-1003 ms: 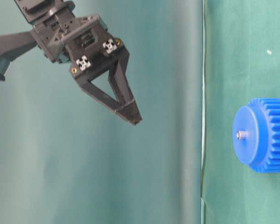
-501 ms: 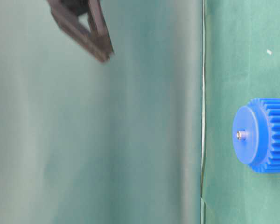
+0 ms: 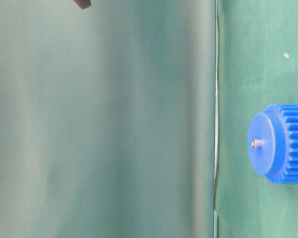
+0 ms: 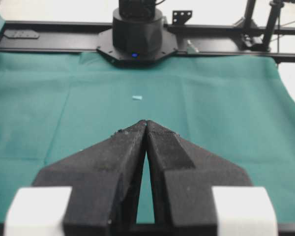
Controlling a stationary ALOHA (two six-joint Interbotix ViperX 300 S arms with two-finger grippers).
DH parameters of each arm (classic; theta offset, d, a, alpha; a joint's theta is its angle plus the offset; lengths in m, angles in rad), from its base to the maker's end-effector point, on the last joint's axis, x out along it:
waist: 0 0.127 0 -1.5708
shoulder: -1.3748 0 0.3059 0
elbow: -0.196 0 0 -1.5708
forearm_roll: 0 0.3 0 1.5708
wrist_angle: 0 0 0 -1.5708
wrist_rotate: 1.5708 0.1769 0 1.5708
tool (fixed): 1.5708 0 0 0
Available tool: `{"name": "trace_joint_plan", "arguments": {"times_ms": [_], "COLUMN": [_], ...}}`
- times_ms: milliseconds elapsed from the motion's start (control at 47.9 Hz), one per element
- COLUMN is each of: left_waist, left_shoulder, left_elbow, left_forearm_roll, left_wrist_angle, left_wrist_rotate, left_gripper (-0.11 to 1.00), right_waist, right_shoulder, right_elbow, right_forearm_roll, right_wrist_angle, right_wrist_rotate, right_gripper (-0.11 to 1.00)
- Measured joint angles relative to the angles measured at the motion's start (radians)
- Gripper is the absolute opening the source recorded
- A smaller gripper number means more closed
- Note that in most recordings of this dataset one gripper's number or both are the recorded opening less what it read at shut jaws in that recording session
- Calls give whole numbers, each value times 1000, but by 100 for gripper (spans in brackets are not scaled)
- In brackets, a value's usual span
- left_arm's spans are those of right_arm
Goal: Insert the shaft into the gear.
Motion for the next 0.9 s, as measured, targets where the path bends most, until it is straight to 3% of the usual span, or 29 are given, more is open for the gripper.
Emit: {"name": "trace_joint_plan", "arguments": {"times_ms": [898], "left_waist": [0], "left_shoulder": [-2], "left_elbow": [0], "left_forearm_roll": [0], "left_wrist_angle": [0], "left_wrist_rotate": [2], "left_gripper": [2], "right_waist": [0], "right_shoulder": [25], "right_elbow": [2], "right_forearm_roll": [-2], "right_wrist_angle": [-9], "right_wrist_rotate": [0], "right_gripper": [86]}}
